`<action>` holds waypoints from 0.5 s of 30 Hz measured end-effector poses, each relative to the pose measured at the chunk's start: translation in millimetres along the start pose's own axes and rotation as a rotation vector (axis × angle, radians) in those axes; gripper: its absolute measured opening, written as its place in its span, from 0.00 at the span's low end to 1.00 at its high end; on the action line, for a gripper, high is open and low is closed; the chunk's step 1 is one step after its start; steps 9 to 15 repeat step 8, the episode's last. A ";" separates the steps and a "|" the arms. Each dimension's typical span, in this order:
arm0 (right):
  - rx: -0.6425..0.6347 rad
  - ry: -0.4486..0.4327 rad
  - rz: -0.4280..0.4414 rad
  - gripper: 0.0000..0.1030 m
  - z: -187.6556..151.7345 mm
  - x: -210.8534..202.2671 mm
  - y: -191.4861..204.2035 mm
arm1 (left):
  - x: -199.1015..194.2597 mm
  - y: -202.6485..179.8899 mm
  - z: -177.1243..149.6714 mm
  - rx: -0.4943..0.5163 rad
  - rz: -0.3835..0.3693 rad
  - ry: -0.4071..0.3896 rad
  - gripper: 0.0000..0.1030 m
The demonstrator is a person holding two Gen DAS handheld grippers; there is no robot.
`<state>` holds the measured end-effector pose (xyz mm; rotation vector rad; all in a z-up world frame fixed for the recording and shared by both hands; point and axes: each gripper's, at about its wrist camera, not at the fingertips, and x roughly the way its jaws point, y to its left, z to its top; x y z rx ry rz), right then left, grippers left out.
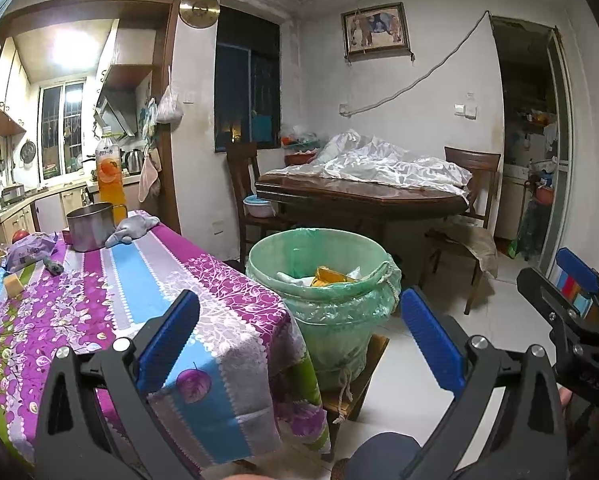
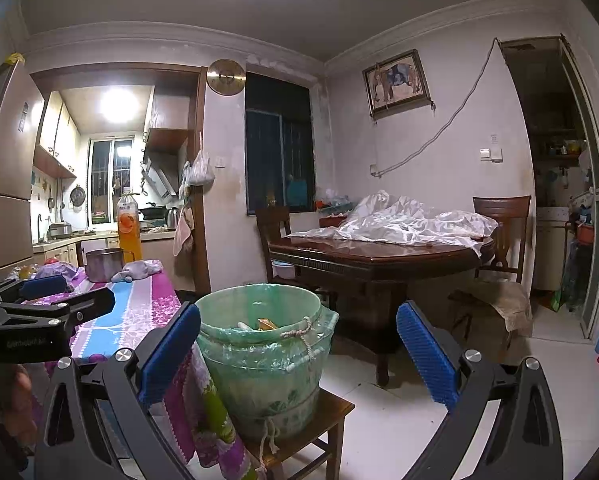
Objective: Collect trash
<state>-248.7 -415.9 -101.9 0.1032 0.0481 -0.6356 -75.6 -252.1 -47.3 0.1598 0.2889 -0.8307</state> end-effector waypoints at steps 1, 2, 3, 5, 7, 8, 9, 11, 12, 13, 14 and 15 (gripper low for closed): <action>0.001 0.000 0.000 0.95 -0.5 0.2 -0.1 | 0.8 -0.8 0.0 0.001 0.000 0.002 0.95; 0.001 0.000 0.000 0.95 0.0 0.1 -0.2 | 2.1 -1.0 0.1 0.000 0.002 0.007 0.95; 0.001 0.000 0.001 0.95 0.1 0.1 -0.3 | 2.4 -1.4 0.5 0.002 0.004 0.007 0.95; -0.001 0.000 0.000 0.95 -0.9 0.6 -0.2 | 3.0 -1.4 0.2 0.006 0.009 0.008 0.95; 0.001 0.001 0.000 0.95 -0.5 0.0 -0.1 | 3.3 -0.9 -0.1 0.005 0.011 0.009 0.95; 0.002 0.002 0.001 0.95 -0.8 0.0 0.0 | 3.6 -0.7 -0.2 0.006 0.012 0.010 0.95; 0.002 0.002 0.001 0.95 -0.8 0.0 0.0 | 3.6 -0.7 -0.2 0.006 0.012 0.010 0.95; 0.002 0.002 0.001 0.95 -0.8 0.0 0.0 | 3.6 -0.7 -0.2 0.006 0.012 0.010 0.95; 0.002 0.002 0.001 0.95 -0.8 0.0 0.0 | 3.6 -0.7 -0.2 0.006 0.012 0.010 0.95; 0.002 0.002 0.001 0.95 -0.8 0.0 0.0 | 3.6 -0.7 -0.2 0.006 0.012 0.010 0.95; 0.002 0.002 0.001 0.95 -0.8 0.0 0.0 | 3.6 -0.7 -0.2 0.006 0.012 0.010 0.95; 0.002 0.002 0.001 0.95 -0.8 0.0 0.0 | 3.6 -0.7 -0.2 0.006 0.012 0.010 0.95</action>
